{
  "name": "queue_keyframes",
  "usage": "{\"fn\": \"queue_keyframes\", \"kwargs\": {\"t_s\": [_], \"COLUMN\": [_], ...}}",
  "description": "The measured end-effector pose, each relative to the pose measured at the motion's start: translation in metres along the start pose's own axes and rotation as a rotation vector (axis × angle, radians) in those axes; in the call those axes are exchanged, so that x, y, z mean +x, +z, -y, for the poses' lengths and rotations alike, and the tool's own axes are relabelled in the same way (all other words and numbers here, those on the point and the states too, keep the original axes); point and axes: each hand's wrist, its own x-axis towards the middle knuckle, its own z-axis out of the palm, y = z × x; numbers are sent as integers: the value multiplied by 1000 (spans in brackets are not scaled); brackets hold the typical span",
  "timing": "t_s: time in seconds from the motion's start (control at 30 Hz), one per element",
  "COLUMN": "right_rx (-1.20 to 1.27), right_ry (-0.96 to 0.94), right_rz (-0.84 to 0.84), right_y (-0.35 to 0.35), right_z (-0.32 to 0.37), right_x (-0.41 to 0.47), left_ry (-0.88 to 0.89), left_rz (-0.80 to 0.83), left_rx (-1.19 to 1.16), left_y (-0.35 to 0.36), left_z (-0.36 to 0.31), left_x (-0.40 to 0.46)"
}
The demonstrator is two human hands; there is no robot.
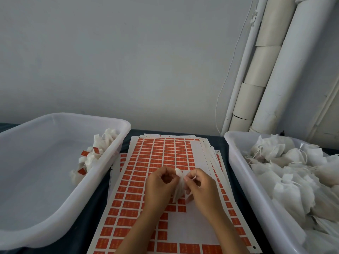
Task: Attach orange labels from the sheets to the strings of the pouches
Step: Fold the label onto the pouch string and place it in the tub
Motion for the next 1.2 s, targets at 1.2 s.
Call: {"fn": "queue_keyframes", "kwargs": {"t_s": [1.2], "right_rx": [317], "right_ry": [67], "right_rz": [51], "right_y": [-6], "right_z": [7], "right_x": [2], "left_ry": [162], "left_rz": [147], "left_rx": [-15], "left_y": [-6], "left_z": [-4], "left_x": [-1]}}
